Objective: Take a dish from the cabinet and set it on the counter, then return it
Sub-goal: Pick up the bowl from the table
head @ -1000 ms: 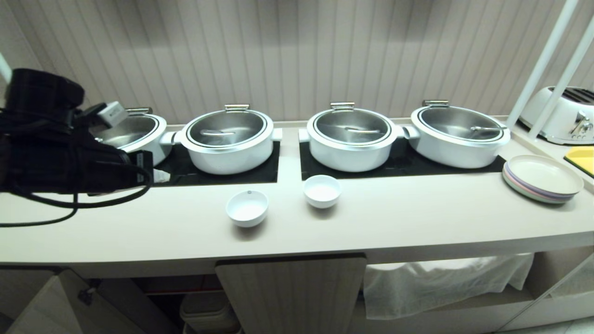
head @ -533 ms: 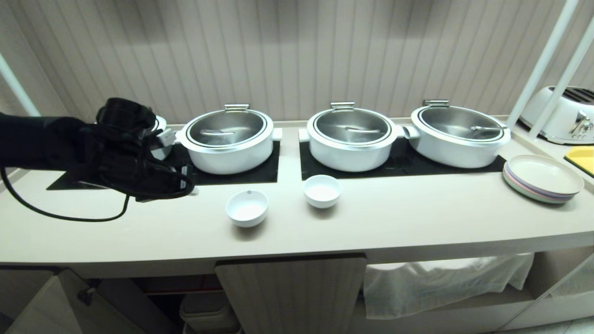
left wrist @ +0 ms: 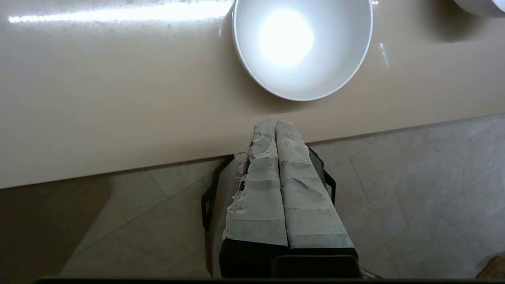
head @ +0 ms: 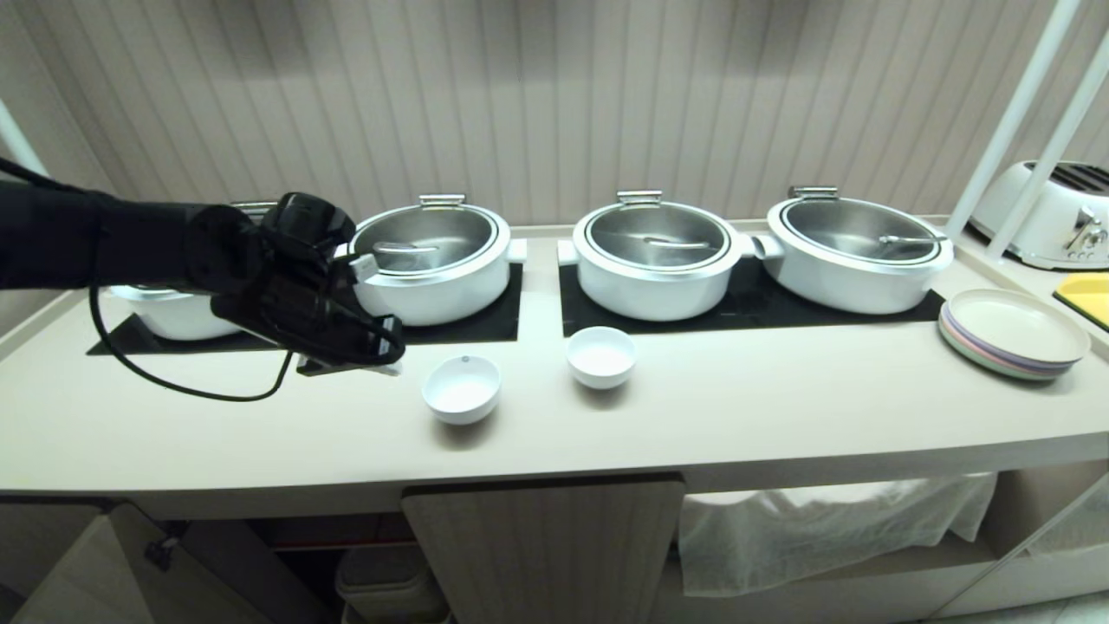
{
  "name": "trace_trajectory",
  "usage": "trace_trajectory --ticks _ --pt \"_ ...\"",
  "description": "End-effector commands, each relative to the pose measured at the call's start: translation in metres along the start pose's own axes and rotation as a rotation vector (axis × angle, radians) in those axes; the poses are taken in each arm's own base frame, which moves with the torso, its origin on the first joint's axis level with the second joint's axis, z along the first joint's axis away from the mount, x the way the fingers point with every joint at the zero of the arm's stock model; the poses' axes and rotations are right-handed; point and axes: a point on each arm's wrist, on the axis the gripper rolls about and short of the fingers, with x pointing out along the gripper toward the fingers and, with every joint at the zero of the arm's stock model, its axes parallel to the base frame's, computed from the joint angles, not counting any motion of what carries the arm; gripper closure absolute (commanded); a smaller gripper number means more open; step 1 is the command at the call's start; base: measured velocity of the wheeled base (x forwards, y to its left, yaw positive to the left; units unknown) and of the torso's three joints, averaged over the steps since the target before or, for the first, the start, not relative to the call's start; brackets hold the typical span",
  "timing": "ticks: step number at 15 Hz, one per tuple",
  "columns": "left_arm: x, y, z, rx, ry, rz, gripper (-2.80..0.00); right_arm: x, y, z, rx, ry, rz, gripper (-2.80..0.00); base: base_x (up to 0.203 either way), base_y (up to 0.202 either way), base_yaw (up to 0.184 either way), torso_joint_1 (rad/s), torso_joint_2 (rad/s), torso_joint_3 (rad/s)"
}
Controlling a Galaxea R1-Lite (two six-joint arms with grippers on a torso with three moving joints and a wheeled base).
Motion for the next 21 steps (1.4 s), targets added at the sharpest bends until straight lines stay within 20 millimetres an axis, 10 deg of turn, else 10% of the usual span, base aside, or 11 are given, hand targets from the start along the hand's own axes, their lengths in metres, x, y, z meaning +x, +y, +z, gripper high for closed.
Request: trace_trajectory --ticks 1,4,5,21 --pt "0.016 -0.002 0.003 0.041 0.036 0.027 0.0 0.0 0.0 0.0 0.0 0.002 0.0 0.0 0.0 0.0 0.0 0.0 0.0 0.0" --pt "0.024 -0.003 0.001 0.076 0.069 0.044 0.0 0.0 0.0 0.0 0.0 0.001 0.0 0.0 0.0 0.0 0.0 0.0 0.0 0.0" --pt "0.026 -0.003 0.0 0.079 0.073 0.055 -2.8 0.0 0.0 0.0 0.0 0.002 0.0 0.0 0.0 0.0 0.0 0.0 0.0 0.0" --pt "0.069 0.002 0.011 0.122 0.081 0.118 -2.8 0.0 0.0 0.0 0.0 0.001 0.0 0.0 0.0 0.0 0.0 0.0 0.0 0.0"
